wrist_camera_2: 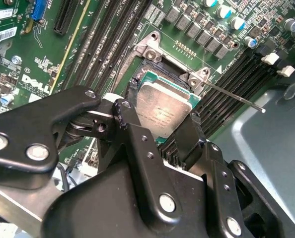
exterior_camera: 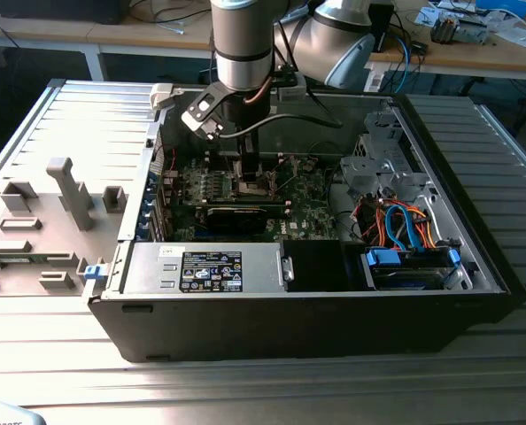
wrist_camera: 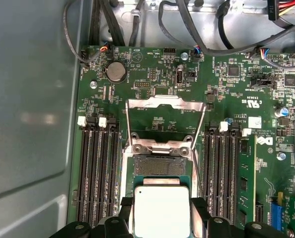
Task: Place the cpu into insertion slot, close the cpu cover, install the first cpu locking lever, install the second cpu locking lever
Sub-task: 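Place the cpu into insertion slot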
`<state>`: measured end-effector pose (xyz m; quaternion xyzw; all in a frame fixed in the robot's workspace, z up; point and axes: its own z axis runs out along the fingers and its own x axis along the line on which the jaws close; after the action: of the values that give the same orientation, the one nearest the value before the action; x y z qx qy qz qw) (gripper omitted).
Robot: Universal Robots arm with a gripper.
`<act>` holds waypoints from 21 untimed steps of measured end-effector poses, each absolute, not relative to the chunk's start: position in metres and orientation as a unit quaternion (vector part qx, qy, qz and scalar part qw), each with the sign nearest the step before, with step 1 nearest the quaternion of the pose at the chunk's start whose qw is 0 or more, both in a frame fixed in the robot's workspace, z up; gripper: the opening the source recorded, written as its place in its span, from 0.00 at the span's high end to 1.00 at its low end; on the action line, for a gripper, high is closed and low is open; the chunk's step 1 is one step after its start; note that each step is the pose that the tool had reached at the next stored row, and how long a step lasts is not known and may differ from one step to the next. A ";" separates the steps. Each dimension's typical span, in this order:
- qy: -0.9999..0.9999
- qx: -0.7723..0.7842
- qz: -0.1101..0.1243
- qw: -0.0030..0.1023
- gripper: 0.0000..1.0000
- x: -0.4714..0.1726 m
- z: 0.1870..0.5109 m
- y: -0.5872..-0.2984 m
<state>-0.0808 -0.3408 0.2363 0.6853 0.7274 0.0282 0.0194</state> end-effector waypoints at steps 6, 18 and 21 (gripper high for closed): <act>0.727 0.685 0.028 0.019 0.46 -0.082 0.235 -0.341; 0.727 0.685 0.028 0.019 0.46 -0.083 0.232 -0.341; 0.727 0.685 0.028 0.019 0.46 -0.083 0.231 -0.341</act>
<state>-0.0832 -0.3406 0.2308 0.6854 0.7274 0.0282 0.0194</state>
